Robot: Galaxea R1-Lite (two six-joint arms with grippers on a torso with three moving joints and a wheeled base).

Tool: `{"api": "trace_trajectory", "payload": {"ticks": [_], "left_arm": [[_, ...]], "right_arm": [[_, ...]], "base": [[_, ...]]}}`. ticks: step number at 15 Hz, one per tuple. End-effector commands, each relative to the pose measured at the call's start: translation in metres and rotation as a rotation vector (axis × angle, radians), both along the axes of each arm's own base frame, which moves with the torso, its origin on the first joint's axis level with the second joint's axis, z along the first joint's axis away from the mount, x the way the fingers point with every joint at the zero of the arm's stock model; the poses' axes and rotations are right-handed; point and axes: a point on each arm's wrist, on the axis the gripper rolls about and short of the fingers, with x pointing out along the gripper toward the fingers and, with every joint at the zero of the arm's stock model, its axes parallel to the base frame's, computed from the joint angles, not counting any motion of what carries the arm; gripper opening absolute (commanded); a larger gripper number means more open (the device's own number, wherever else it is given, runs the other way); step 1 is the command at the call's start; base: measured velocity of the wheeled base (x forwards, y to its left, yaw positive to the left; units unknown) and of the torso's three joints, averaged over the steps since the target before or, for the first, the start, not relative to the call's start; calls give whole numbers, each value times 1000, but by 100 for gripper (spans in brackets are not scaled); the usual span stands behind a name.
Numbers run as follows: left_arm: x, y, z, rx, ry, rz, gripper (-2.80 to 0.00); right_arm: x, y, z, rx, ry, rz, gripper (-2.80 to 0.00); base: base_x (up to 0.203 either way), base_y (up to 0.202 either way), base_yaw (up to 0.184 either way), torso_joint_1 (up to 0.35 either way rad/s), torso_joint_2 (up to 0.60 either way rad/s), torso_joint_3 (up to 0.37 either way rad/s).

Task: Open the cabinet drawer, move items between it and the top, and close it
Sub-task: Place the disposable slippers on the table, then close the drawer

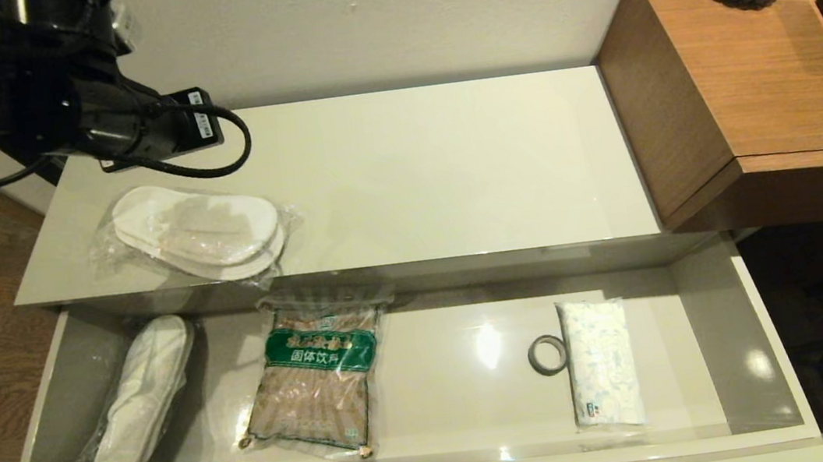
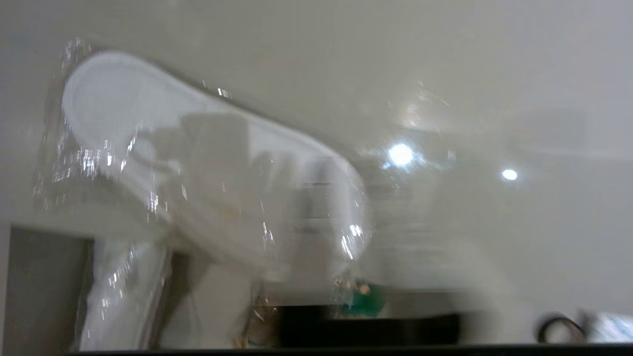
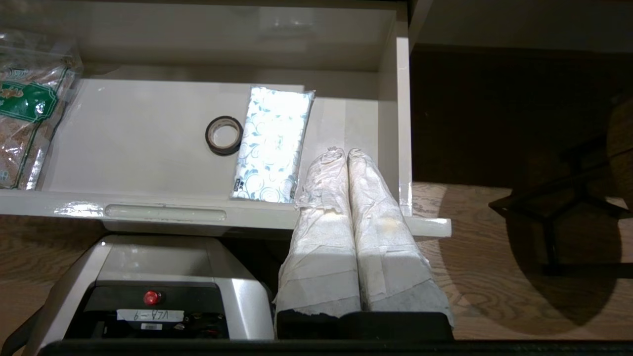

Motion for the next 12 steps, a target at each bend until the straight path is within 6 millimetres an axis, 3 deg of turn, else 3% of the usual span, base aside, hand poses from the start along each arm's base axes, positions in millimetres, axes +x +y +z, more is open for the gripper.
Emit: {"api": "trace_trajectory", "payload": {"ticks": [1,5,7,8,9,12], "left_arm": [[-65,10,22,-52,23,-22,-280],[-137,30,8,-118,122,-7,-280],[-198,51,12,-142,85,-7,-280],[-219,58,6,-145,94,-4,-280],[-229,61,-2,-139,130,1,-280],[-230,62,-4,-138,141,3,-280]], "right_arm": [[0,0,0,-1,1,1,-280],[0,0,0,-1,1,2,-280],[0,0,0,-1,1,1,-280],[0,0,0,-1,1,1,-280],[0,0,0,-1,1,1,-280],[0,0,0,-1,1,1,-280]], "base": [[0,0,0,0,0,0],[0,0,0,0,0,0],[0,0,0,0,0,0],[0,0,0,0,0,0],[0,0,0,0,0,0],[0,0,0,0,0,0]]}}
